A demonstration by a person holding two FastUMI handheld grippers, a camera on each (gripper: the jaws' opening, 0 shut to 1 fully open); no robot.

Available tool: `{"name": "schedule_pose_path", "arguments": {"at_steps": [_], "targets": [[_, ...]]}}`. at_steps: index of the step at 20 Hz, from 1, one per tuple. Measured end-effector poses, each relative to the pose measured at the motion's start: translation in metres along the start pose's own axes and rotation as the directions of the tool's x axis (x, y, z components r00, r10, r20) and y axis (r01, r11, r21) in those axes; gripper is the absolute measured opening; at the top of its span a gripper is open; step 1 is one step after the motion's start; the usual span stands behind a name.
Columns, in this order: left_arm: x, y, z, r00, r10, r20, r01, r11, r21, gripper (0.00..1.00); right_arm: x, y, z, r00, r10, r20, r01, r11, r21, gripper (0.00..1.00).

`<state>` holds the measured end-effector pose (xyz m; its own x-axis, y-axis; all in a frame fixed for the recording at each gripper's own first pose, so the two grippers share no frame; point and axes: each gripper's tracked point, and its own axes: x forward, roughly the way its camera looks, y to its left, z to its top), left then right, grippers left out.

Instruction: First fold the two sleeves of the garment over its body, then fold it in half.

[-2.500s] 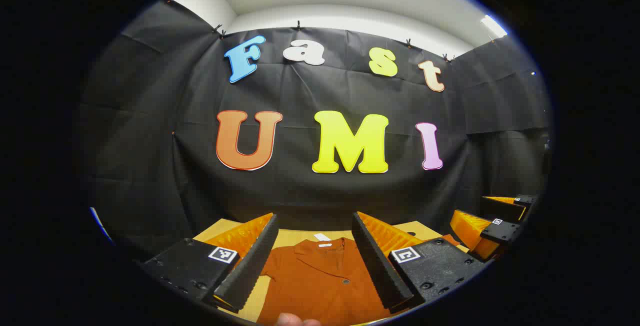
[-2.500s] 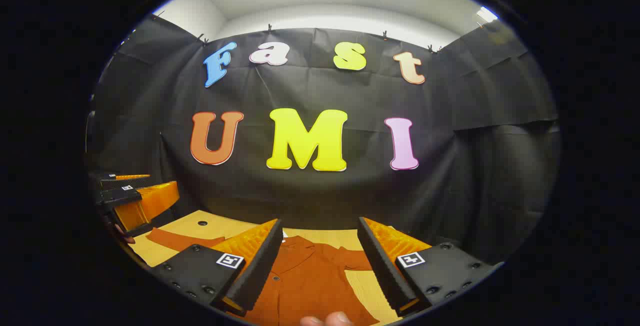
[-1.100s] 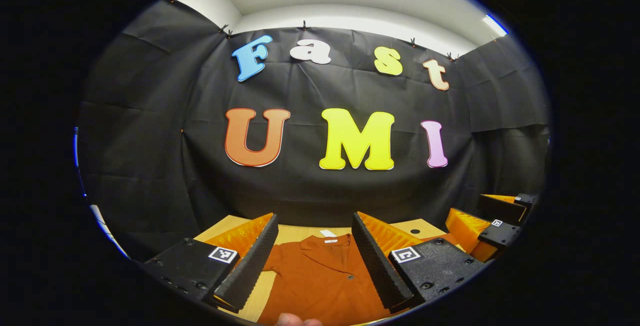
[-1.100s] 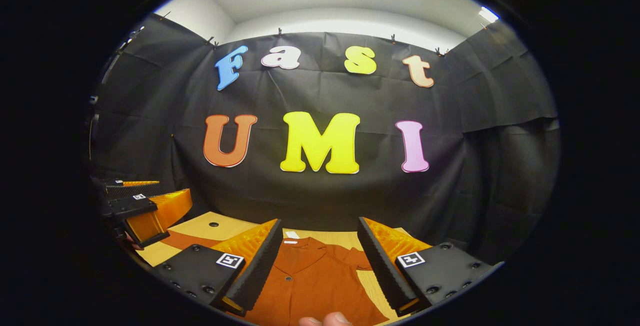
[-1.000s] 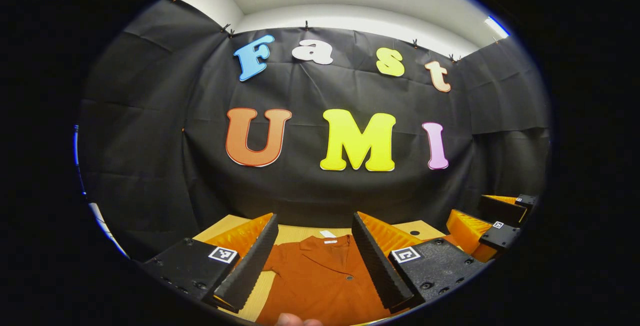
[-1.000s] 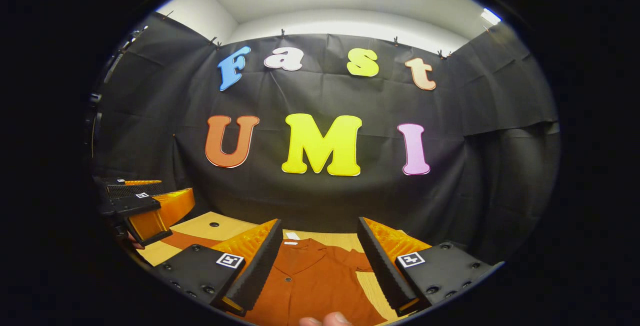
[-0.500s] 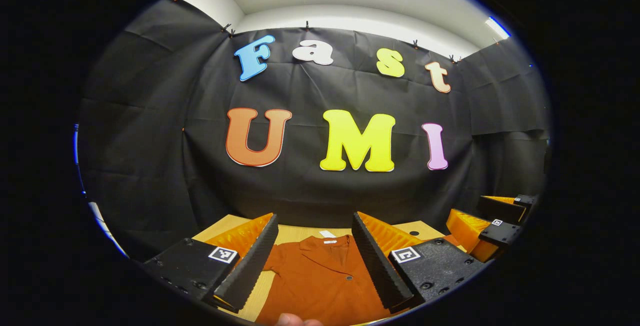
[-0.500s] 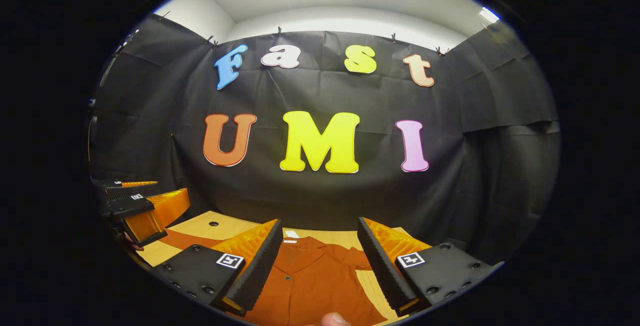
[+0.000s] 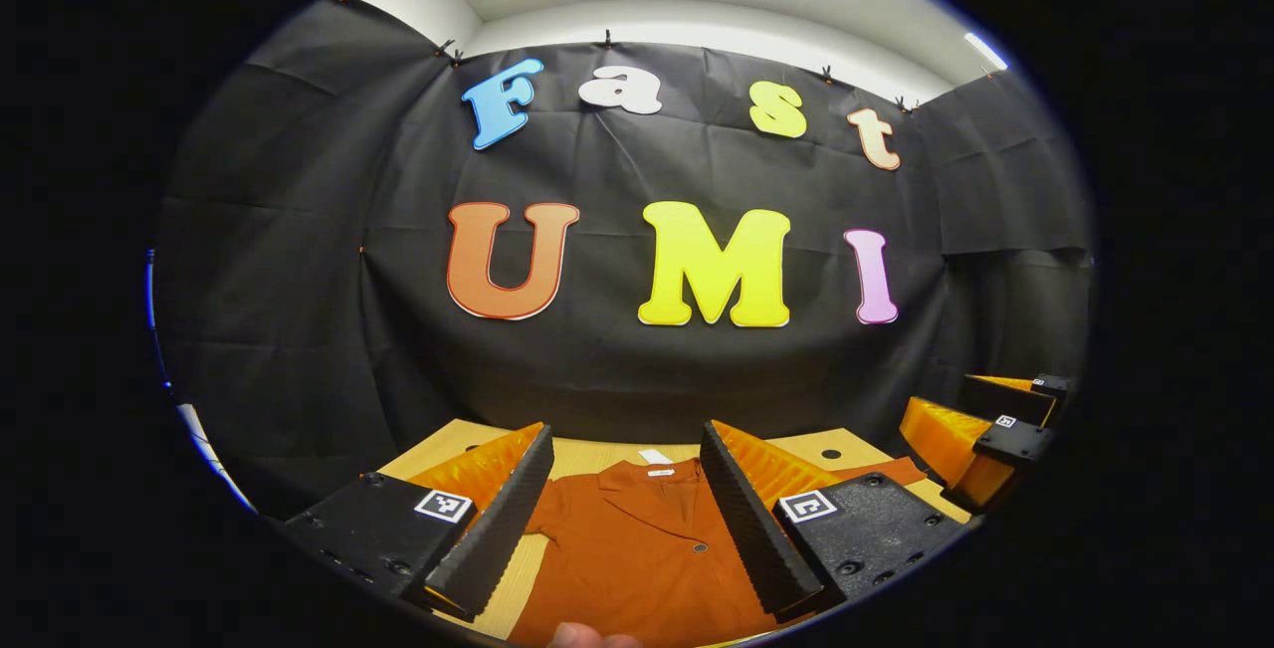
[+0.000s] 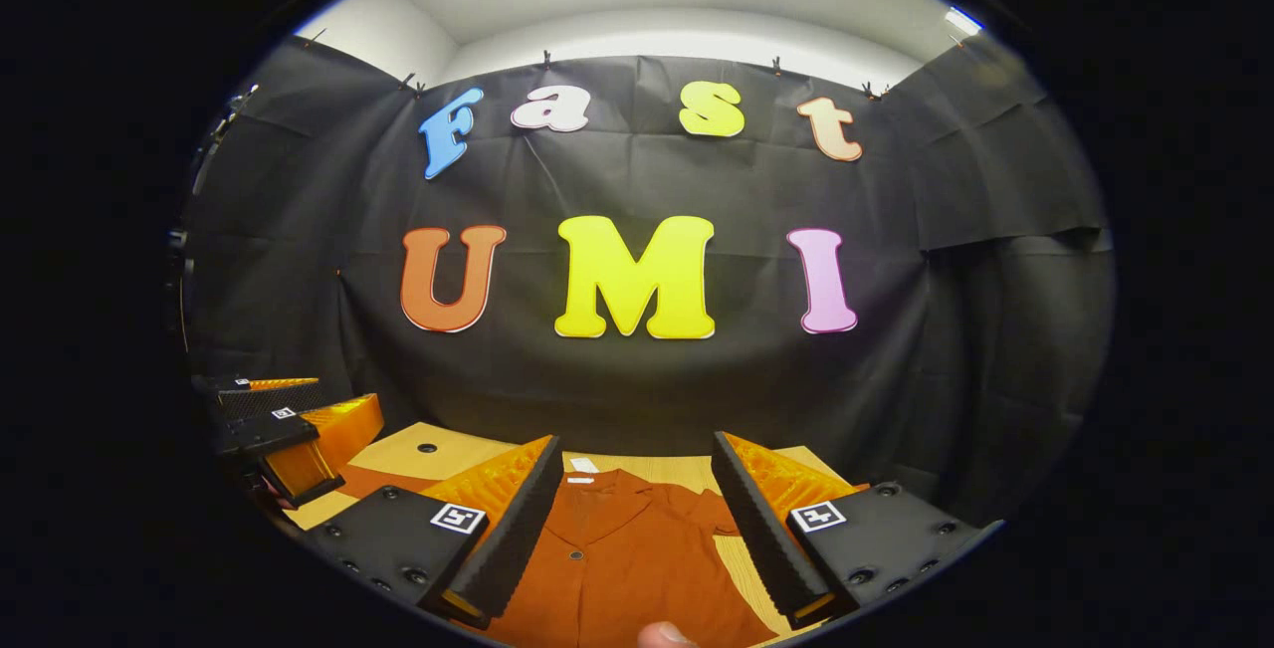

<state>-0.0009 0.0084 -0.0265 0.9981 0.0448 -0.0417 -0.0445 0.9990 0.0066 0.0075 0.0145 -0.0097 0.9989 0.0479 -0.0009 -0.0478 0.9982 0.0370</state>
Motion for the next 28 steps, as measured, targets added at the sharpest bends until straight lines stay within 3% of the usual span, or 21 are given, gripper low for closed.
{"name": "schedule_pose_path", "arguments": {"at_steps": [4,5,6,9,11,14,19,21,24,28], "targets": [[0.012,-0.018,-0.009,1.0,-0.019,-0.018,0.019,1.0,0.024,0.96,0.014,-0.032,-0.011,0.999,-0.029,-0.033,0.03,0.999,0.031,0.95],[0.016,-0.023,-0.014,0.999,-0.026,-0.034,0.027,0.999,0.023,1.0,0.019,-0.044,-0.018,0.998,-0.029,-0.057,0.03,0.999,0.017,0.94],[0.021,-0.032,-0.021,0.998,-0.034,-0.055,0.035,0.999,0.018,0.96,0.024,-0.061,-0.024,0.996,-0.042,-0.078,0.041,0.999,-0.014,0.95],[0.03,-0.052,-0.041,0.991,-0.042,-0.126,0.043,0.999,0.009,0.96,0.043,-0.128,-0.041,0.989,-0.069,-0.132,0.057,0.994,-0.094,0.95],[0.038,-0.068,-0.057,0.983,-0.056,-0.178,0.058,0.998,0.005,0.96,0.059,-0.171,-0.062,0.978,-0.049,-0.204,0.033,0.996,-0.083,0.94],[0.043,-0.084,-0.081,0.967,-0.066,-0.246,0.071,0.997,0.009,0.96,0.091,-0.25,-0.105,0.946,-0.073,-0.316,0.069,0.997,-0.023,0.95],[0.058,-0.109,-0.106,0.939,-0.051,-0.341,0.059,0.998,0.013,0.96,0.166,-0.373,-0.165,0.905,-0.151,-0.398,0.182,0.982,0.04,0.95],[0.066,-0.12,-0.112,0.926,-0.039,-0.375,0.045,0.999,0.007,0.96,0.199,-0.401,-0.198,0.892,-0.136,-0.43,0.191,0.978,0.086,0.95],[0.072,-0.136,-0.114,0.914,-0.036,-0.404,0.051,0.998,0.025,0.96,0.236,-0.441,-0.269,0.838,-0.1,-0.537,0.202,0.97,0.135,0.95],[0.078,-0.138,-0.124,0.894,0.002,-0.448,0.032,0.997,0.069,0.96,0.263,-0.471,-0.339,0.771,-0.026,-0.637,0.285,0.907,0.309,0.94]]}}
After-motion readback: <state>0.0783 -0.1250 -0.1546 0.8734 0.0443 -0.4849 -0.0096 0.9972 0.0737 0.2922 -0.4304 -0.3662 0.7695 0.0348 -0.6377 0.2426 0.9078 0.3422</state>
